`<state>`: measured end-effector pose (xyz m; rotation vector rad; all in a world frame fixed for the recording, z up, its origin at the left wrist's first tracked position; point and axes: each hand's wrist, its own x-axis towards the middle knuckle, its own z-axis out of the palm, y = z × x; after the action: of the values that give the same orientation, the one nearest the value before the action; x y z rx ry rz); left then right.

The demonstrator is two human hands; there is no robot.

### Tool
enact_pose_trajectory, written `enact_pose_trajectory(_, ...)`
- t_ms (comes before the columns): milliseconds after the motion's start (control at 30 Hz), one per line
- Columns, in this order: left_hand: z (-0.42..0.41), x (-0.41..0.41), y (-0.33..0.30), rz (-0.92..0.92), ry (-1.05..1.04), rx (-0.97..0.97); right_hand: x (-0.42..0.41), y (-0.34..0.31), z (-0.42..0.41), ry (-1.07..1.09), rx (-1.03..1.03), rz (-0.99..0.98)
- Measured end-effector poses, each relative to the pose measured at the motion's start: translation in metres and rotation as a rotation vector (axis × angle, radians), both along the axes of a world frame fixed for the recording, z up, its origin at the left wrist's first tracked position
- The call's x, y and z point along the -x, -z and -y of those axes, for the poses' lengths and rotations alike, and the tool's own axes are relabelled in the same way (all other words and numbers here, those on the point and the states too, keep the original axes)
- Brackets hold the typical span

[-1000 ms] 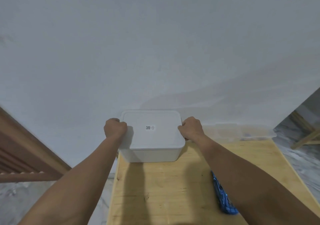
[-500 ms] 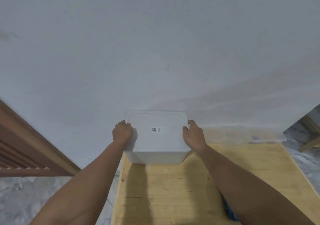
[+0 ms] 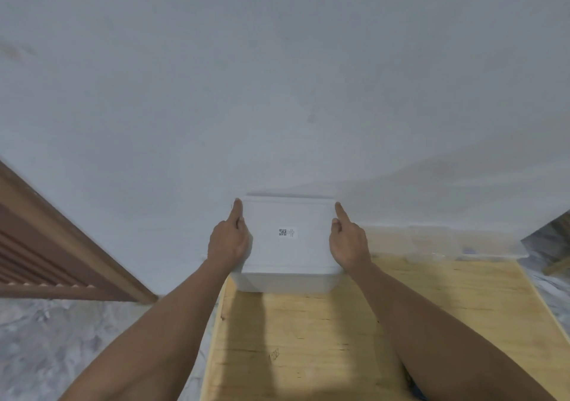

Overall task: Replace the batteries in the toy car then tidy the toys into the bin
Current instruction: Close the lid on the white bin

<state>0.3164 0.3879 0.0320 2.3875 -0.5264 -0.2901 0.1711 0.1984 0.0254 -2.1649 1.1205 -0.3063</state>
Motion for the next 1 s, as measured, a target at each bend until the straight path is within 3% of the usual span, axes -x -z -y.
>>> enact_pose_trajectory(500,0.006,0.001,0.002,-0.047,-0.081,0.056,-0.002,-0.001,-0.004,0.049,0.049,0.013)
enact_pose_trajectory(1000,0.008,-0.006,0.018,0.047,0.004,0.007,0.000,0.005,-0.003,0.048,0.126,0.096)
